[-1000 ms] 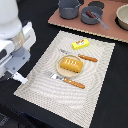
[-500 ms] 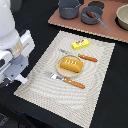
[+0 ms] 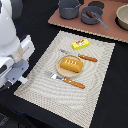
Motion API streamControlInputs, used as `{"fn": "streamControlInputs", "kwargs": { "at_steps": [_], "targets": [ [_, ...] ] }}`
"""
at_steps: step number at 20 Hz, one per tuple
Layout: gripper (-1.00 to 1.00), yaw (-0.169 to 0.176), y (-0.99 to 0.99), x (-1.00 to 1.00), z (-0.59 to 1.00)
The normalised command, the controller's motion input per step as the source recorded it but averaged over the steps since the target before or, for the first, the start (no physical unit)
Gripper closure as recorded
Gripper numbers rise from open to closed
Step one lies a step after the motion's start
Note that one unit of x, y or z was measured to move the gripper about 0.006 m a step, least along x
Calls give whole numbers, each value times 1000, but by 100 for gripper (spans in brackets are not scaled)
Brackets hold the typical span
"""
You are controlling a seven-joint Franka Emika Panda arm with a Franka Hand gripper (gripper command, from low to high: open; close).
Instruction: Interact with the objects in diverse but meaningful ways.
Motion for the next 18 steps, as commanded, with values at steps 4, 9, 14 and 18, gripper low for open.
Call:
{"fn": "streamControlInputs", "kwargs": {
  "at_steps": [4, 9, 14, 18],
  "targets": [
    [-100, 0, -106, -621, -286],
    [100, 0, -40, -441, -197],
    [100, 0, 168, 153, -53],
    [100, 1, 136, 208, -84]
  ]
}}
